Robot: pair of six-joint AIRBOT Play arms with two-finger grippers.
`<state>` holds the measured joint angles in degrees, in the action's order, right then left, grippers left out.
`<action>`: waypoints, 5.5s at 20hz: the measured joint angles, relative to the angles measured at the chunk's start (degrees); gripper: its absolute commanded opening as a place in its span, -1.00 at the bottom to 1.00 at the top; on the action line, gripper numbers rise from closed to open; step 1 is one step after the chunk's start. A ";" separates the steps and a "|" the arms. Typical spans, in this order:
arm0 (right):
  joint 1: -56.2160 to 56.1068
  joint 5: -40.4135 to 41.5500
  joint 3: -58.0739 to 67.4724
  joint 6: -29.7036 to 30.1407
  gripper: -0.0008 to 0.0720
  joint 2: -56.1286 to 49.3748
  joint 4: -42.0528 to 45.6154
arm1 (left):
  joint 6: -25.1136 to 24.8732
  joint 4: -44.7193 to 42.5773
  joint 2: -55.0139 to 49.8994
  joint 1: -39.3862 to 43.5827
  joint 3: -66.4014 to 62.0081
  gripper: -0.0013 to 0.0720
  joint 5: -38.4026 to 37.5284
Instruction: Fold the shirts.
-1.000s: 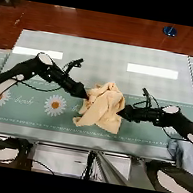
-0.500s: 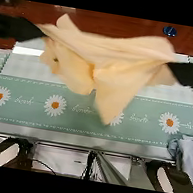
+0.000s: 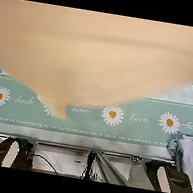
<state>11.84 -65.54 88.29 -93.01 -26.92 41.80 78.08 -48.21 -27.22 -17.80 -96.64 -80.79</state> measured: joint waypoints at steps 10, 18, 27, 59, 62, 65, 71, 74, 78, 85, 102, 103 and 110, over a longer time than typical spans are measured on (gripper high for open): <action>0.09 -33.07 10.51 -9.16 -0.92 -1.73 15.58 | 18.27 1.31 4.98 -3.67 -3.98 -0.91 -21.49; -1.18 -20.41 -21.64 0.98 -0.92 -6.80 17.86 | 3.08 14.38 6.97 -16.57 39.45 -0.92 -13.92; -10.67 12.15 -29.79 13.55 -0.92 -30.21 14.73 | -11.43 12.15 -8.17 1.92 57.07 -0.92 21.05; 5.38 -4.76 -33.81 14.75 0.66 -24.79 36.48 | -9.88 -9.64 -32.04 -4.28 63.65 0.59 8.11; 5.95 -5.88 -36.17 14.99 0.66 -24.50 35.58 | -12.41 -7.30 -36.50 -4.66 64.72 0.59 6.29; 6.14 -7.06 -37.05 15.10 0.65 -24.37 35.17 | -14.29 -5.95 -40.79 -4.79 65.13 0.59 6.34; 6.25 -9.20 -37.53 15.15 0.65 -24.33 34.73 | -15.43 -2.84 -44.89 -1.25 65.29 0.21 10.27; 6.25 -10.27 -37.59 14.73 0.65 -24.33 34.51 | -14.67 -1.90 -46.95 2.21 65.22 -0.88 13.90; 6.29 -11.76 -37.59 14.53 0.65 -24.33 34.05 | -13.75 -0.92 -49.03 4.39 65.11 -0.90 15.67; 16.33 -9.84 -44.06 14.71 0.68 -24.33 32.63 | -15.87 -2.14 -48.48 3.65 64.94 -0.90 15.32; 24.87 -11.19 -64.61 23.43 0.68 -27.30 19.02 | -18.80 -2.51 -46.60 3.43 55.15 -0.90 10.10; 24.85 -10.93 -64.63 23.28 0.65 -27.52 19.30 | -18.80 -2.38 -46.60 3.43 54.49 -0.90 9.79; 24.87 -9.46 -65.29 20.09 0.15 -33.55 17.33 | -18.97 -2.32 -46.60 3.43 52.92 -0.90 8.66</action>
<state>36.71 -75.00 23.00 -72.93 -60.47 59.13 59.11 -50.52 -73.82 -14.37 -43.72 -72.14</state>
